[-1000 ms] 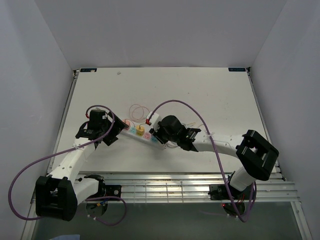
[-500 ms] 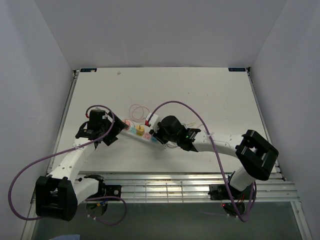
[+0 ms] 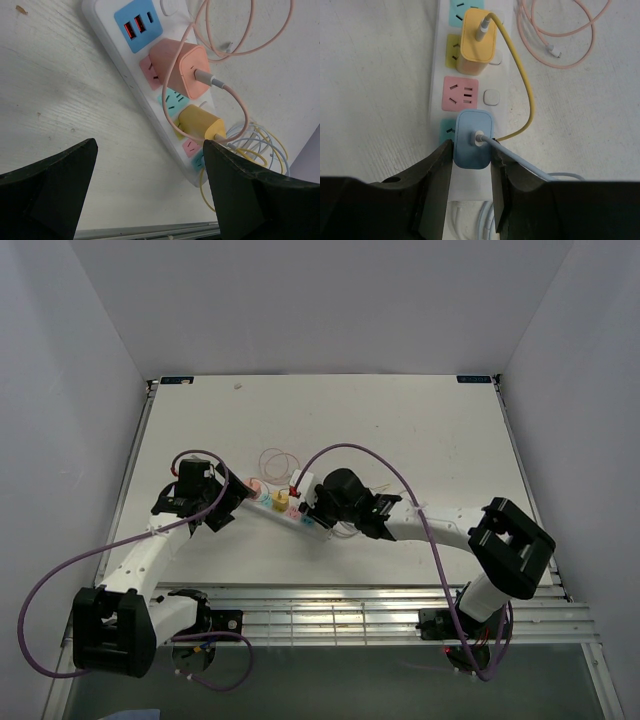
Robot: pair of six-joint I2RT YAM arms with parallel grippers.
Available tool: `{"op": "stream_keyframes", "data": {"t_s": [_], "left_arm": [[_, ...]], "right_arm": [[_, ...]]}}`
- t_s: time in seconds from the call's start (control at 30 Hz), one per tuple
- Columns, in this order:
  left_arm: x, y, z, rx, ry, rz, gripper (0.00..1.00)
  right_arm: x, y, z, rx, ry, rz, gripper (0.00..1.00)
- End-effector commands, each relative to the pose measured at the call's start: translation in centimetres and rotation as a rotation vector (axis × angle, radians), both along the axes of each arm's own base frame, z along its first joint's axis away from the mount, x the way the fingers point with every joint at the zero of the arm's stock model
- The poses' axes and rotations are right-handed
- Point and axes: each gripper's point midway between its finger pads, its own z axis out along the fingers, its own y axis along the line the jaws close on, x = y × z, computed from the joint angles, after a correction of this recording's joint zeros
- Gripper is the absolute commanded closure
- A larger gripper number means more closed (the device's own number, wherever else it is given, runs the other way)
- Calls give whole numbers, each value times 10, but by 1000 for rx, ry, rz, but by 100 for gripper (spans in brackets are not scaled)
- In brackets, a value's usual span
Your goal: Insert the plug
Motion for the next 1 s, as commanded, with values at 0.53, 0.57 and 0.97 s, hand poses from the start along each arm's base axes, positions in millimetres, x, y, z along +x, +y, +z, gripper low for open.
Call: {"op": "stream_keyframes", "data": {"t_s": [0.53, 0.57, 0.97], "left_arm": [[15, 12, 12, 21, -45, 16, 2], [16, 12, 12, 21, -45, 17, 2], [14, 0, 24, -28, -85, -51, 2]], "right_arm": [[-52, -66, -128, -423, 349, -139, 92], [-53, -67, -131, -436, 354, -142, 92], [-42, -45, -87, -289, 296, -179, 85]]}}
